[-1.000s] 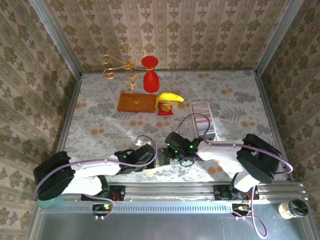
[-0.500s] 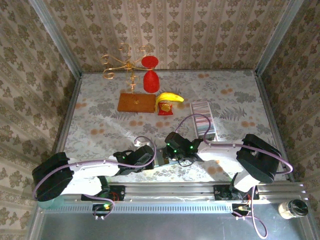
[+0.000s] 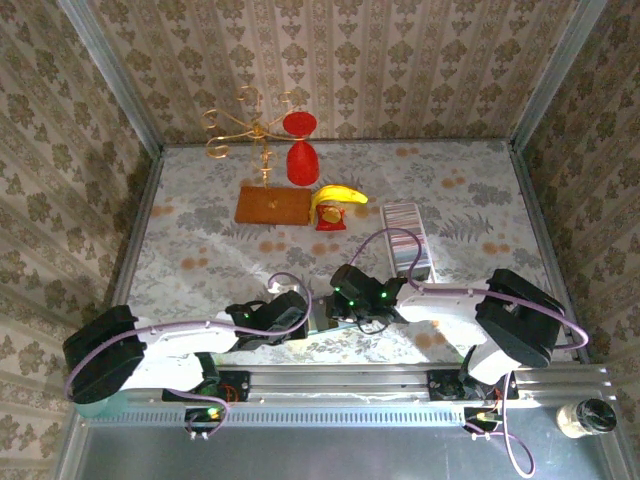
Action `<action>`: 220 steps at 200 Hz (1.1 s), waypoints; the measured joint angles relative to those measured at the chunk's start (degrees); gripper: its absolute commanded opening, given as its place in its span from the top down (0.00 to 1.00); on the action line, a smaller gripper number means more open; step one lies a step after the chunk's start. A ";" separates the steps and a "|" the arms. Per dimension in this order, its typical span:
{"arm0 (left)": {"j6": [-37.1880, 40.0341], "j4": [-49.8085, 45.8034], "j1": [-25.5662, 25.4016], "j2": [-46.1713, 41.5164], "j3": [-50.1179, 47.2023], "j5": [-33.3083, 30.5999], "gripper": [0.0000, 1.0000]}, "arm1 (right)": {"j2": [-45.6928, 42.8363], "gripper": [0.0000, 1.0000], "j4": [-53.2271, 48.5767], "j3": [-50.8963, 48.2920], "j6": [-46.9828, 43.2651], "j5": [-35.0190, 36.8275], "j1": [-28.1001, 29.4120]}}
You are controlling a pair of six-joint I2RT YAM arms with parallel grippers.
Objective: Put the credit cards into the card holder
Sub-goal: Rotate the card holder at the bottom-center of the table.
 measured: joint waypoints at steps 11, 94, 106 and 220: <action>0.00 -0.07 -0.04 -0.44 -0.31 -0.02 0.93 | -0.85 0.77 -0.57 0.00 -0.55 -0.20 0.13; -0.02 -1.05 -0.04 -1.38 -0.59 -0.42 0.93 | -2.14 1.00 -2.14 0.00 -2.27 -1.38 7.19; -0.02 -1.07 -0.04 -1.38 -0.59 -0.42 0.93 | -1.92 1.00 -2.10 0.00 -2.25 -1.38 7.52; -0.31 -0.83 -0.04 -1.49 -1.07 -0.44 0.93 | 3.02 1.00 0.28 0.00 -1.62 0.31 7.56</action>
